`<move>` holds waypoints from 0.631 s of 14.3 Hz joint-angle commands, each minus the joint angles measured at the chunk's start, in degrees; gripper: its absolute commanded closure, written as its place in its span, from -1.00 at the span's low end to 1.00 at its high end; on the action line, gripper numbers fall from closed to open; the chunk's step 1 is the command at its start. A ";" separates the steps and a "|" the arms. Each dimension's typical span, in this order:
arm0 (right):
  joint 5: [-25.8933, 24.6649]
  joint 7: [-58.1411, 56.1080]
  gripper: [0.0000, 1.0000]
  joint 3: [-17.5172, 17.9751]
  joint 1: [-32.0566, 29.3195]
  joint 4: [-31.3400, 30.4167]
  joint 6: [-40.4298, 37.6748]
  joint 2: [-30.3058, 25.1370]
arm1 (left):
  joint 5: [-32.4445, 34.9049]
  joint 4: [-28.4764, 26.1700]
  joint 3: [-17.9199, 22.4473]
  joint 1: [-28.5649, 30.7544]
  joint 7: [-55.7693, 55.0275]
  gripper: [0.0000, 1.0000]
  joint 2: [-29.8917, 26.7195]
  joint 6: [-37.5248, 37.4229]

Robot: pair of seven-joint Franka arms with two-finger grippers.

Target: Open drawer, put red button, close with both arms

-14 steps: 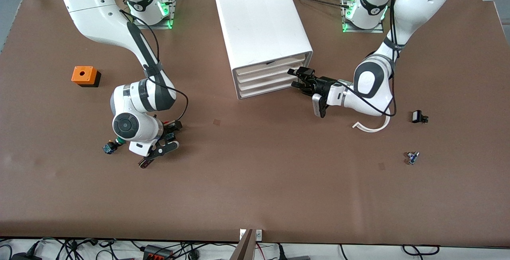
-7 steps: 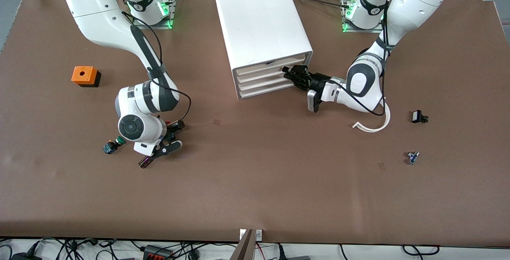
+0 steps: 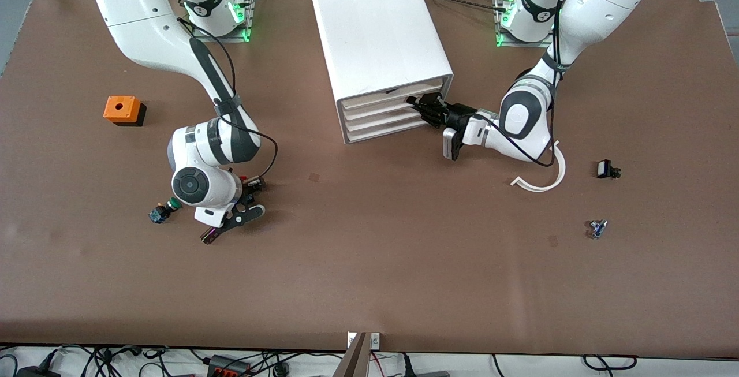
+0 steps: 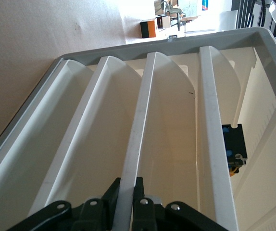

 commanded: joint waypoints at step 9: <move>0.05 -0.96 1.00 1.68 0.37 13.07 -2.79 -1.18 | -0.54 19.61 4.78 1.04 -2.50 0.10 12.59 0.52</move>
